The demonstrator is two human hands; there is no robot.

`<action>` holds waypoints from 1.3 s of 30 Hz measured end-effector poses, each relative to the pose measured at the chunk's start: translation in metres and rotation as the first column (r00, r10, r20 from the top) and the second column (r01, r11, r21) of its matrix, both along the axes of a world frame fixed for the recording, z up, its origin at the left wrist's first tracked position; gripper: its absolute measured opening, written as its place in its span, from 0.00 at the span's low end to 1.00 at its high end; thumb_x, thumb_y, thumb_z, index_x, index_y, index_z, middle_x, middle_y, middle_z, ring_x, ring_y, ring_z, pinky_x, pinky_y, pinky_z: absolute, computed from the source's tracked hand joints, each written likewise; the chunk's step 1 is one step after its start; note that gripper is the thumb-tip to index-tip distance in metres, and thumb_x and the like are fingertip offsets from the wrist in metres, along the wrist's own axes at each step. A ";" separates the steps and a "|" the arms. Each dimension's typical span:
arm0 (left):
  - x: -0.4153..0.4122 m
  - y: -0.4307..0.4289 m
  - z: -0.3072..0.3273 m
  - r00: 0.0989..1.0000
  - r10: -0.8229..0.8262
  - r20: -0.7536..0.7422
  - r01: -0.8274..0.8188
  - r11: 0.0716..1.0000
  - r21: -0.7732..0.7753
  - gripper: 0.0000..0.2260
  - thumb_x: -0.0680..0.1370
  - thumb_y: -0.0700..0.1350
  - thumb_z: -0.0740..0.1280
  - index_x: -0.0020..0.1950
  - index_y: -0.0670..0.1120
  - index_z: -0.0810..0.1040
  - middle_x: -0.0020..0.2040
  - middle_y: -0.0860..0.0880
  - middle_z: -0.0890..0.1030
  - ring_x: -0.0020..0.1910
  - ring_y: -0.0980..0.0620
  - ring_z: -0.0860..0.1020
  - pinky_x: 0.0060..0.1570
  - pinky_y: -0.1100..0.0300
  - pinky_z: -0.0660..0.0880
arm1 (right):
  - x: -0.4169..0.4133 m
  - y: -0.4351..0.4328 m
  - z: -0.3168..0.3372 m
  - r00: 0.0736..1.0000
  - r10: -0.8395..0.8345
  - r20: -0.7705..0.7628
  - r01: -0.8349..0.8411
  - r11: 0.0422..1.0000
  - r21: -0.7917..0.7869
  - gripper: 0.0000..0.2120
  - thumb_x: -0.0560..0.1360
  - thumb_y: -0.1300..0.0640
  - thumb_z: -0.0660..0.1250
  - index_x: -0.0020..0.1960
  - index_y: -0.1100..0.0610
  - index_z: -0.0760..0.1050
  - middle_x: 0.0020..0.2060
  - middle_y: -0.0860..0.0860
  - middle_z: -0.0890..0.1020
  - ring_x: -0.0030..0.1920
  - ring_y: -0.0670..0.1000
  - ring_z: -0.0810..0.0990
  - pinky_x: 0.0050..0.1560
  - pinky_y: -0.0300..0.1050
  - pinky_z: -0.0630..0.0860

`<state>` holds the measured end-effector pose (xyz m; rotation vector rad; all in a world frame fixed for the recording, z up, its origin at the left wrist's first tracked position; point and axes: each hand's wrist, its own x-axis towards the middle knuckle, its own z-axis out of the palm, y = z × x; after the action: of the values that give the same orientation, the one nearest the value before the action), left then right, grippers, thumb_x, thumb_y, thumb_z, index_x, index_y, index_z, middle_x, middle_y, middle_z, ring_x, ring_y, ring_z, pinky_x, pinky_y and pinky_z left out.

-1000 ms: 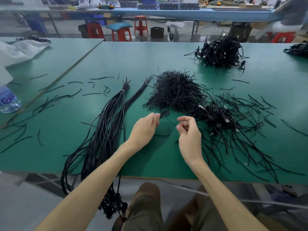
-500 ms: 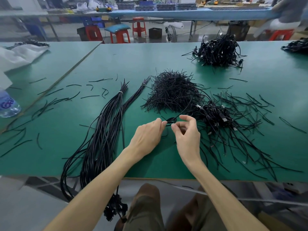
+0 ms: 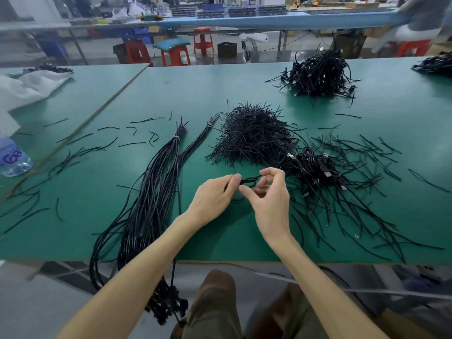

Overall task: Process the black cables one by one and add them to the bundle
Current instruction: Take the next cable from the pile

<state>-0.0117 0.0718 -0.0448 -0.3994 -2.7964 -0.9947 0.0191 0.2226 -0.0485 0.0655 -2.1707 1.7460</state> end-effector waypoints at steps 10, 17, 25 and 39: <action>-0.006 -0.015 0.006 0.967 -0.114 0.227 -0.017 0.863 0.505 0.20 0.87 0.52 0.57 0.38 0.45 0.68 0.28 0.58 0.65 0.26 0.59 0.61 0.27 0.69 0.60 | -0.004 0.005 0.002 0.940 0.315 0.129 -0.271 0.922 -0.277 0.25 0.69 0.47 0.79 0.59 0.53 0.72 0.48 0.51 0.82 0.46 0.44 0.83 0.48 0.39 0.78; -0.005 -0.012 0.003 0.963 -0.160 0.217 0.041 0.882 0.470 0.21 0.83 0.57 0.59 0.37 0.44 0.69 0.34 0.53 0.68 0.35 0.53 0.65 0.39 0.56 0.64 | -0.007 0.008 0.000 0.925 0.361 0.117 -0.307 0.893 -0.330 0.20 0.72 0.56 0.78 0.62 0.54 0.77 0.43 0.49 0.84 0.45 0.46 0.82 0.47 0.38 0.78; -0.001 -0.012 0.004 0.953 -0.190 0.237 0.072 0.899 0.431 0.21 0.80 0.59 0.59 0.37 0.44 0.70 0.36 0.51 0.70 0.39 0.51 0.68 0.46 0.51 0.66 | -0.008 0.007 0.000 0.892 0.444 0.089 -0.405 0.870 -0.282 0.21 0.72 0.65 0.77 0.61 0.50 0.78 0.42 0.47 0.86 0.48 0.51 0.86 0.53 0.40 0.79; 0.002 -0.011 0.006 0.956 -0.168 0.240 0.052 0.904 0.425 0.25 0.79 0.63 0.58 0.45 0.42 0.82 0.43 0.39 0.82 0.42 0.50 0.76 0.51 0.49 0.73 | -0.008 0.001 -0.002 0.925 0.358 0.126 -0.352 0.934 -0.070 0.17 0.73 0.58 0.76 0.60 0.48 0.79 0.45 0.48 0.86 0.48 0.47 0.85 0.58 0.51 0.80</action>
<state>-0.0100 0.0609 -0.0391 -0.3907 -2.6943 -1.7487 0.0112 0.2233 -0.0510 0.3588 -2.3290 2.0487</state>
